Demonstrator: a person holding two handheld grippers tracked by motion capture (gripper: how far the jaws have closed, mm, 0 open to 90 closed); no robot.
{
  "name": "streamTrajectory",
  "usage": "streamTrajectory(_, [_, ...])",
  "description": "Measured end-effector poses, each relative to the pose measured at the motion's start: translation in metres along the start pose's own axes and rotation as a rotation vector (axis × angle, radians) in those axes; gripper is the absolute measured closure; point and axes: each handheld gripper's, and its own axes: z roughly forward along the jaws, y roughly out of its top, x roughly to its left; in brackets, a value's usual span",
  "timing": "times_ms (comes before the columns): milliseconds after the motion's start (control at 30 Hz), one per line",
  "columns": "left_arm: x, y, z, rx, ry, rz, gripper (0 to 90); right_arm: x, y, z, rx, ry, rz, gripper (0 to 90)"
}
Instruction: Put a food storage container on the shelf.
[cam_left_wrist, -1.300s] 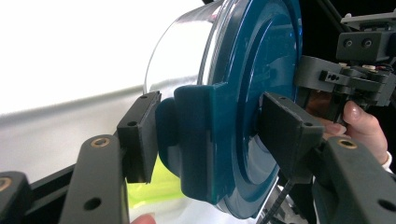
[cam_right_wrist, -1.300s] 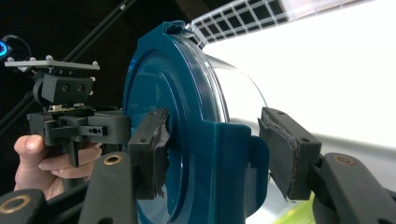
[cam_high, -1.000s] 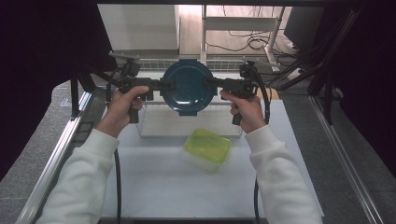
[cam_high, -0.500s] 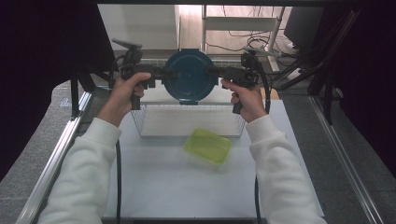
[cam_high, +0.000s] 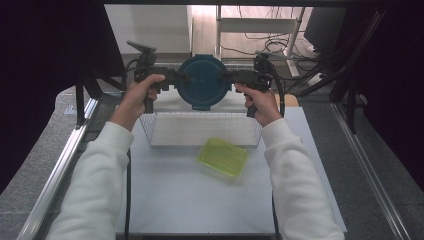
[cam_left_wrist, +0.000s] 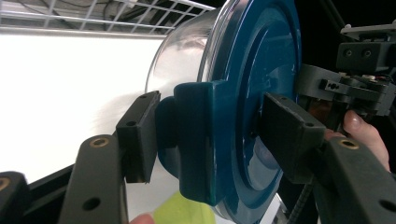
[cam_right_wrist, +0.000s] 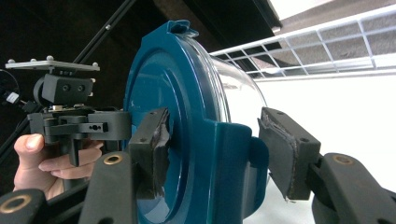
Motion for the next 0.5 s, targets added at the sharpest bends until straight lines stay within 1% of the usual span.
streamTrajectory(67, [0.002, 0.000, 0.003, 0.001, 0.004, -0.006, 39.7, -0.005, 0.002, 0.004, 0.010, 0.000, 0.013, 42.5])
streamTrajectory(100, [0.004, 0.001, 0.003, -0.002, -0.001, -0.020, 39.7, -0.006, 0.002, 0.005, 0.007, 0.000, 0.010, 42.7])
streamTrajectory(133, [0.004, 0.001, 0.003, -0.002, -0.001, -0.020, 39.7, -0.006, 0.002, 0.005, 0.007, 0.000, 0.010, 42.7])
streamTrajectory(167, [0.006, 0.001, 0.004, -0.004, -0.007, -0.030, 39.7, -0.006, 0.003, 0.006, 0.012, -0.007, 0.013, 42.7])
streamTrajectory(200, [0.010, 0.003, 0.006, -0.009, -0.018, -0.053, 39.6, -0.006, 0.004, 0.007, 0.016, -0.009, 0.017, 42.8])
streamTrajectory(233, [0.010, 0.003, 0.006, -0.009, -0.018, -0.053, 39.5, -0.006, 0.004, 0.007, 0.016, -0.009, 0.017, 42.8])
streamTrajectory(333, [0.015, 0.003, 0.009, -0.026, -0.025, -0.088, 39.2, -0.008, 0.007, 0.010, 0.025, -0.019, 0.028, 42.5])
streamTrajectory(367, [0.016, 0.004, 0.010, -0.029, -0.023, -0.097, 38.9, -0.011, 0.009, 0.012, 0.038, -0.024, 0.042, 42.0])
streamTrajectory(400, [0.017, 0.004, 0.011, -0.031, -0.026, -0.103, 38.9, -0.011, 0.009, 0.012, 0.038, -0.024, 0.042, 42.0])
streamTrajectory(467, [0.023, 0.006, 0.014, -0.036, -0.037, -0.132, 38.6, -0.013, 0.011, 0.015, 0.050, -0.032, 0.065, 41.7])
streamTrajectory(500, [0.023, 0.006, 0.014, -0.036, -0.037, -0.132, 38.5, -0.013, 0.011, 0.015, 0.050, -0.032, 0.065, 41.7])
